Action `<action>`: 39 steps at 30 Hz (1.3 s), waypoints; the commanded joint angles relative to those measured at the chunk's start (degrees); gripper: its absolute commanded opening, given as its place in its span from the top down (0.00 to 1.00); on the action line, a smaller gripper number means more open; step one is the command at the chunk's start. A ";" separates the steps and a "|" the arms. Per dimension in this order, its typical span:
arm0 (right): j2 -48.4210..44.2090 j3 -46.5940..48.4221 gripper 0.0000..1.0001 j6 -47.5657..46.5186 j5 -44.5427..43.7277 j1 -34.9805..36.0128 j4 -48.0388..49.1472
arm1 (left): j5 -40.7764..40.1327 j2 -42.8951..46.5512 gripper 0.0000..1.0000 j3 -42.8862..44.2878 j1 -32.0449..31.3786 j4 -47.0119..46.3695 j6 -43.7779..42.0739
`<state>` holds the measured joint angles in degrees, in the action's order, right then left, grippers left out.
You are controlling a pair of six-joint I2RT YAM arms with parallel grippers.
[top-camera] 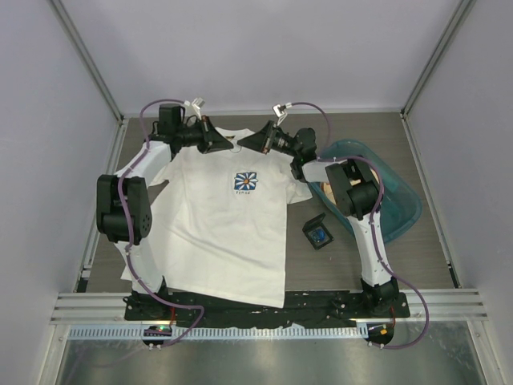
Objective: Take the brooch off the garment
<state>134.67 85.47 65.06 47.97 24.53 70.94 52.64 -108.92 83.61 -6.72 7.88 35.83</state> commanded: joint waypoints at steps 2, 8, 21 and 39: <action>-0.73 2.68 0.66 -1.68 1.60 0.78 1.66 | -0.17 0.47 1.00 2.52 -0.75 2.14 -2.78; -1.08 2.77 0.69 -2.74 1.96 1.04 0.61 | -0.44 0.29 1.00 3.22 -1.10 3.72 -4.11; -1.34 3.21 0.73 -5.55 3.19 1.83 -2.38 | -0.61 0.64 1.00 3.75 -1.19 4.78 -4.55; -4.06 2.68 0.83 -17.93 4.51 2.01 -14.42 | 1.67 0.12 1.00 4.63 0.04 5.21 -1.56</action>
<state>134.04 87.22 54.37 50.35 25.56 61.95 52.27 -109.60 85.06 -6.98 14.04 34.00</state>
